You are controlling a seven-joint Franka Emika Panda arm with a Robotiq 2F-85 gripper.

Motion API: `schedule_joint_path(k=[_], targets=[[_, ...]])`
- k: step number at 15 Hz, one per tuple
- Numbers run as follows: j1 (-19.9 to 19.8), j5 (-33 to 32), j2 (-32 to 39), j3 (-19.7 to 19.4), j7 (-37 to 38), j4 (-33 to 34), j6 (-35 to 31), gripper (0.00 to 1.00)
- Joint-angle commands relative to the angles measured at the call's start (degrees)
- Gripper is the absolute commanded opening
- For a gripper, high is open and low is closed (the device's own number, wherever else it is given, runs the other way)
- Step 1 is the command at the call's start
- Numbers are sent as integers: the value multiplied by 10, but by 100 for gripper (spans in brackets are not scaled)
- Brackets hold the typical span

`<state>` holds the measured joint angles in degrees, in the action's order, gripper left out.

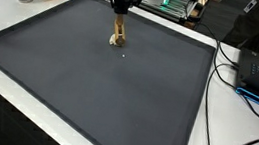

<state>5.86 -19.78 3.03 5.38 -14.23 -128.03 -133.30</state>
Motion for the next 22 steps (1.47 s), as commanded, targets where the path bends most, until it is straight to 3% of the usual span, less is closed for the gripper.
schedule_joint_path(k=[1,10,22], targets=[[-4,-21,3,-3,-4,-13,-24,23],[-5,-10,38,-1,-27,-12,-51,23],[-14,101,57,7,-141,-10,-45,23]])
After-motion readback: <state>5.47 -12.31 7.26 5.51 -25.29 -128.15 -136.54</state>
